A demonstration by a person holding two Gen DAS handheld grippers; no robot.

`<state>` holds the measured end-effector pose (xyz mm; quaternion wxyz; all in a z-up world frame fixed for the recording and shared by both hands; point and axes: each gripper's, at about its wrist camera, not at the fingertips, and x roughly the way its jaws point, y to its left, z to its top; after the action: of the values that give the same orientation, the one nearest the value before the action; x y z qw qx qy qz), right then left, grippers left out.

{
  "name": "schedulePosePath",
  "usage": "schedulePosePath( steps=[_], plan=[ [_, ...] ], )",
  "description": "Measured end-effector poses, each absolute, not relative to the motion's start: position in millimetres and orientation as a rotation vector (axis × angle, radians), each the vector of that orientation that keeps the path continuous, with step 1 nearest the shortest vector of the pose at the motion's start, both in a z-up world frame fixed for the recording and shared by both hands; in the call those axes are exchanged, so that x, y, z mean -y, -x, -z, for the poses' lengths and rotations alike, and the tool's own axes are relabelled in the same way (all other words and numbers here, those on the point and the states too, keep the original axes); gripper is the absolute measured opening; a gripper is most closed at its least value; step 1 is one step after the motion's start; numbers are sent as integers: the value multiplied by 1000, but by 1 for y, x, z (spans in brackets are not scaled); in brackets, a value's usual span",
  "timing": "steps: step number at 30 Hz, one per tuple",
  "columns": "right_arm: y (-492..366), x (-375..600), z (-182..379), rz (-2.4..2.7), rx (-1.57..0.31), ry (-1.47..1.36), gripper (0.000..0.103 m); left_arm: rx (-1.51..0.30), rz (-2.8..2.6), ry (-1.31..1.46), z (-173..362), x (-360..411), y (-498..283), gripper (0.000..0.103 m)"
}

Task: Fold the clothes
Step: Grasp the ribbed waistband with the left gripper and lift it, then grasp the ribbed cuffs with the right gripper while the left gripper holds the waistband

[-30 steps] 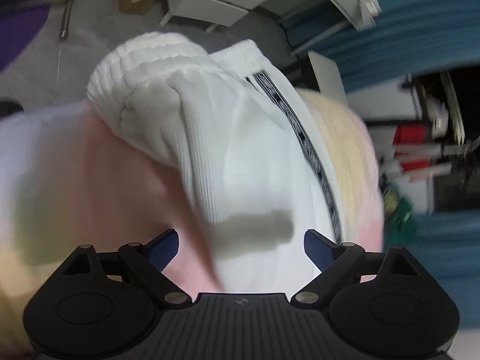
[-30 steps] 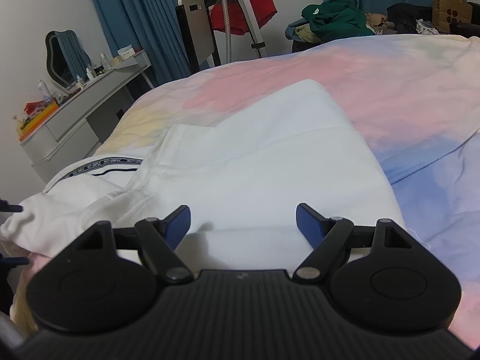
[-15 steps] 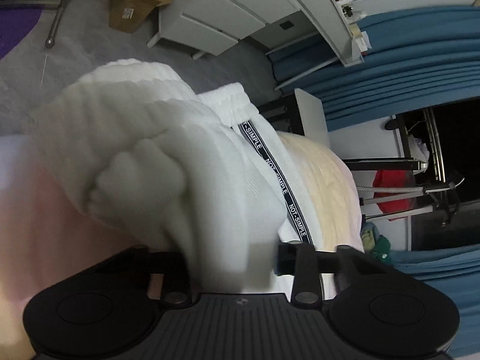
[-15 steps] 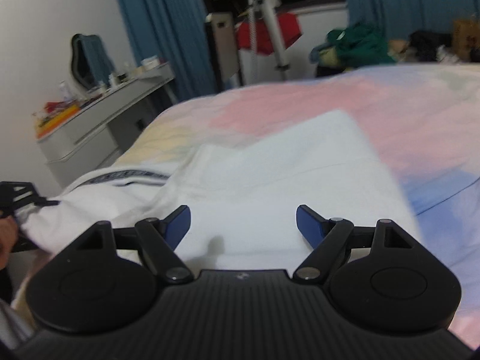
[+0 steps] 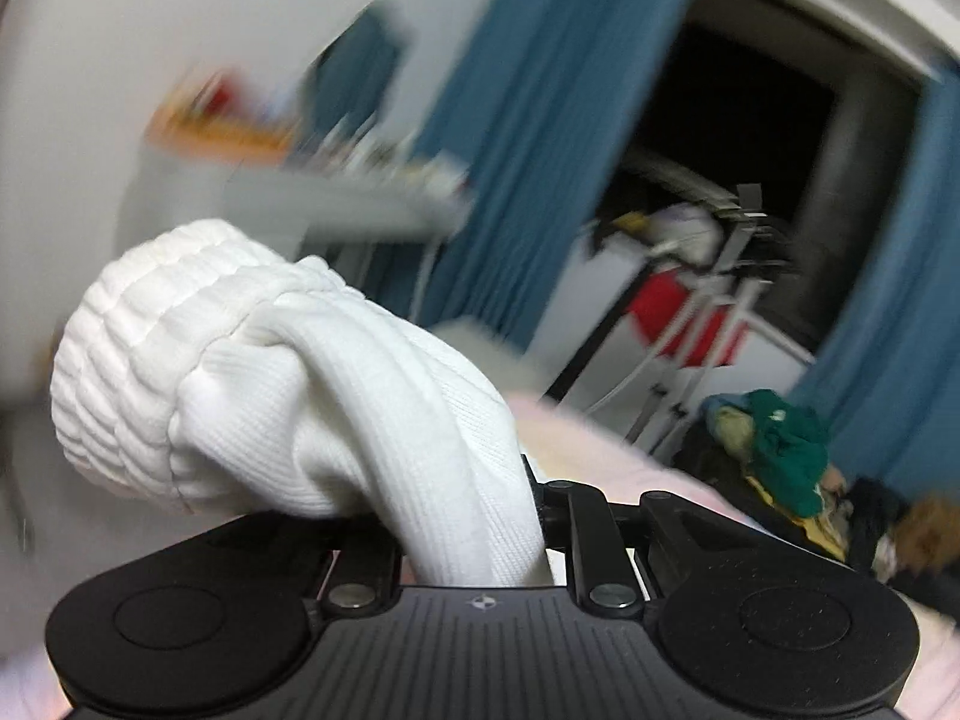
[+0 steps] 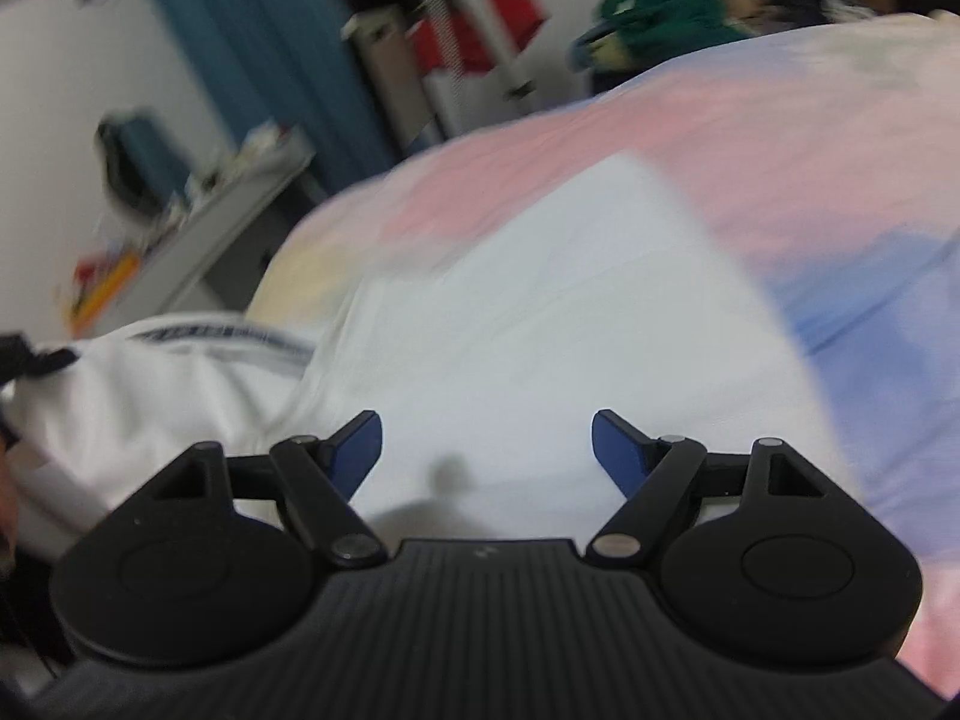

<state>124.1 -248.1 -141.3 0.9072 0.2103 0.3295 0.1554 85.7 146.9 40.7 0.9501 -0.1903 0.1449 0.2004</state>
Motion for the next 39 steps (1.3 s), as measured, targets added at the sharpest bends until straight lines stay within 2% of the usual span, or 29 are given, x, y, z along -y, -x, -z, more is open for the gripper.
schedulePosePath(
  steps=[6,9,14,19,21,22,24,25,26,30,35,39],
  plan=[
    [-116,305,123,-136,-550,-511,79,-118,-254,29,-74,4,-103,17],
    [-116,335,123,-44,-518,-561,80,-68,-180,-121,-59,82,-107,17],
    [-118,372,137,31,-498,-714,80,-94,-60,-329,17,194,-117,18],
    [-120,387,152,52,-486,-833,79,-297,71,-585,113,270,-133,22],
    [-122,395,160,28,-489,-905,81,-266,59,-655,123,280,-127,23],
    [-123,400,164,14,-491,-942,81,-251,53,-689,127,285,-124,28],
    [-125,403,170,-1,-486,-1004,81,-266,86,-719,125,284,-118,39],
    [-125,404,173,-8,-483,-1033,81,-282,107,-737,123,282,-116,52],
    [-127,403,175,-21,-486,-1049,81,-302,128,-778,123,281,-111,60],
    [-132,397,178,-61,-516,-1064,81,-339,130,-870,120,245,-95,67],
    [-126,394,185,-7,-580,-1084,82,-407,64,-874,123,175,-91,68],
    [-123,384,200,15,-653,-1154,84,-456,-14,-682,111,129,-88,72]
  ],
)
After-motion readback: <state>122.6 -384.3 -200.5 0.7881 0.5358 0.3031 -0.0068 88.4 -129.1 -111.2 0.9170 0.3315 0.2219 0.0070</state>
